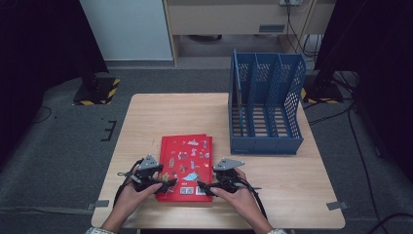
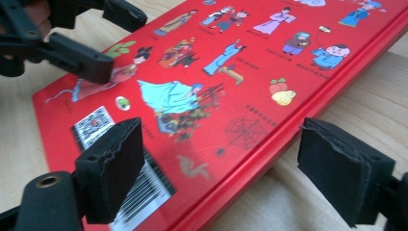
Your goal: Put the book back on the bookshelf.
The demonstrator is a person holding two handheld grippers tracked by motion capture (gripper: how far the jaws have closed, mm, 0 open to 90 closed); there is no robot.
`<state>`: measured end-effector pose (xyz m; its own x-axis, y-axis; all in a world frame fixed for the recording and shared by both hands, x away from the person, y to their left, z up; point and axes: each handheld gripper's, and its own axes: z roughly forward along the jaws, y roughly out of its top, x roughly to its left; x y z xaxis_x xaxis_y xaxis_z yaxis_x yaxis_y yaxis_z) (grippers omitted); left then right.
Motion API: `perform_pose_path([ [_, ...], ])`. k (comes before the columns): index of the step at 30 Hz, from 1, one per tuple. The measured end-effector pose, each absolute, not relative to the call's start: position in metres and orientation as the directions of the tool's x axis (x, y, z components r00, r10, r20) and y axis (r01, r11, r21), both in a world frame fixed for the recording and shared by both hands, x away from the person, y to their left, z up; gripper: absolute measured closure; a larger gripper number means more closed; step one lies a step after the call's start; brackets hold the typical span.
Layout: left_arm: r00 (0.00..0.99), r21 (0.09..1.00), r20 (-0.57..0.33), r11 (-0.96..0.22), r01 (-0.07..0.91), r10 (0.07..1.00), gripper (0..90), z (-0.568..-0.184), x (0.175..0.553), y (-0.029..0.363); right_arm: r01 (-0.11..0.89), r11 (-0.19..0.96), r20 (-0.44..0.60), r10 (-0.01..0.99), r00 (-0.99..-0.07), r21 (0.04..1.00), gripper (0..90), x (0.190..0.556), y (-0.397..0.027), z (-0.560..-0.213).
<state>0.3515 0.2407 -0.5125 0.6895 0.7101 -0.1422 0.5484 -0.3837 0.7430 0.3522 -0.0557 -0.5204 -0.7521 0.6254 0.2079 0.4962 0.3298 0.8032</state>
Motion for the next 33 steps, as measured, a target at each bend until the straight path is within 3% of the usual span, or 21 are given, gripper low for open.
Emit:
perform_pose_path([
  [4,0.691,0.742,-0.146,-0.384,0.549,0.708,12.5,-0.513,0.352,0.241,0.498,0.334,0.207,0.627,-0.751,0.800,14.5,0.360,-0.056,-0.523],
  [21,0.698,0.746,-0.142,-0.387,0.542,0.702,12.1,-0.513,0.352,0.242,0.606,0.249,0.384,0.581,-0.717,0.755,12.3,0.395,-0.054,-0.537],
  [33,0.708,0.742,-0.122,-0.410,0.530,0.696,12.3,-0.512,0.350,0.241,0.567,0.240,0.326,0.618,-0.715,0.788,22.7,0.389,-0.054,-0.523],
])
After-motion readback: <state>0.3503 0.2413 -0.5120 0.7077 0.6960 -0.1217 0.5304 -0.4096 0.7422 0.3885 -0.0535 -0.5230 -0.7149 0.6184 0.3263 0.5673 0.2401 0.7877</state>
